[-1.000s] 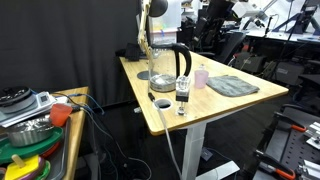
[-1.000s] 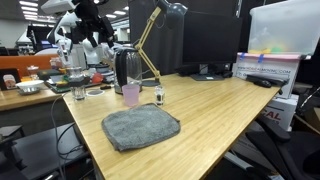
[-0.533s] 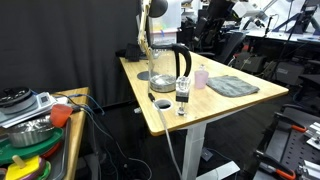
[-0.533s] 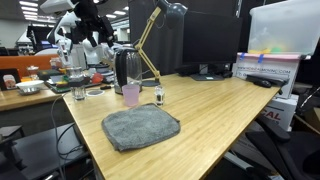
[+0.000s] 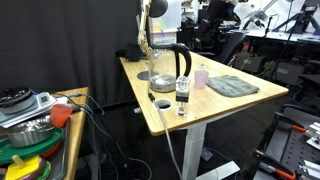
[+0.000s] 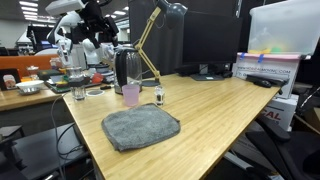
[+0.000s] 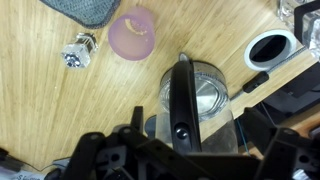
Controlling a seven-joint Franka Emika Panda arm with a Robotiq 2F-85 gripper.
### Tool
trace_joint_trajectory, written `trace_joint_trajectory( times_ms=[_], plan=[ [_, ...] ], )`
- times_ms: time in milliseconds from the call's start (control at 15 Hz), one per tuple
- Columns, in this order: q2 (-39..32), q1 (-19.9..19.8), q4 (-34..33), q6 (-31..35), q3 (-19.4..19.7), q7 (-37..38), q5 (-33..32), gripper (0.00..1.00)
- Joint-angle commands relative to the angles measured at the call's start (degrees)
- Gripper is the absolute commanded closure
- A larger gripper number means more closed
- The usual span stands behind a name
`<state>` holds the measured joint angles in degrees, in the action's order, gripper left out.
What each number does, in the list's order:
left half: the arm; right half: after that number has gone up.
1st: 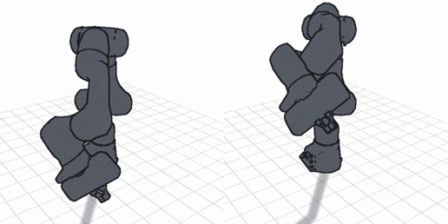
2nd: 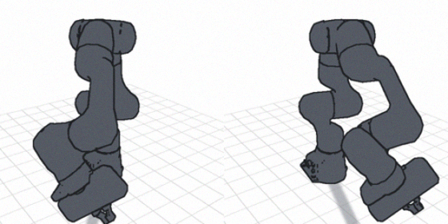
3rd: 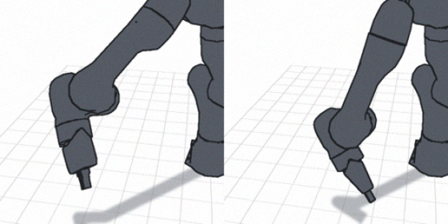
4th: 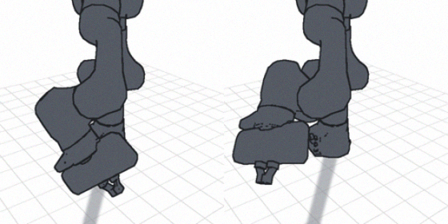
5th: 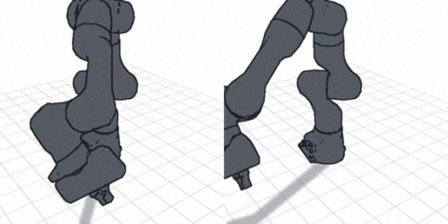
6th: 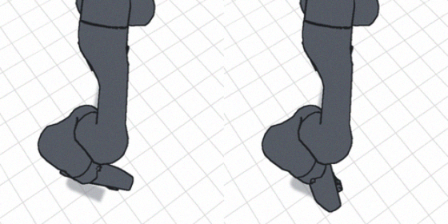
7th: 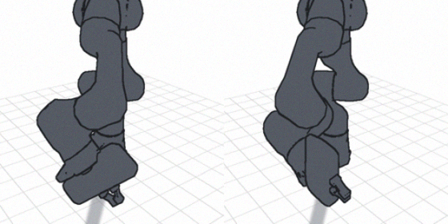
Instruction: Press the button to open the kettle lid.
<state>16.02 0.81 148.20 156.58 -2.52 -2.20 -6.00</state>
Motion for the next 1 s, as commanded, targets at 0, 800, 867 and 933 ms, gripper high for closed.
trace_joint_trajectory(
  times_ms=[0, 800, 867, 933],
  plan=[
    [-3.1, 0.0, -2.4, 1.1, 0.4, -4.5, -2.9, 0.00],
    [-9.8, -0.6, -9.1, 1.0, 1.6, -3.7, -3.5, 0.76],
    [-9.7, -0.5, -9.2, 1.0, 1.7, -3.8, -3.2, 0.82],
    [-9.4, -0.4, -9.1, 1.1, 1.8, -3.6, -3.1, 0.90]
  ],
)
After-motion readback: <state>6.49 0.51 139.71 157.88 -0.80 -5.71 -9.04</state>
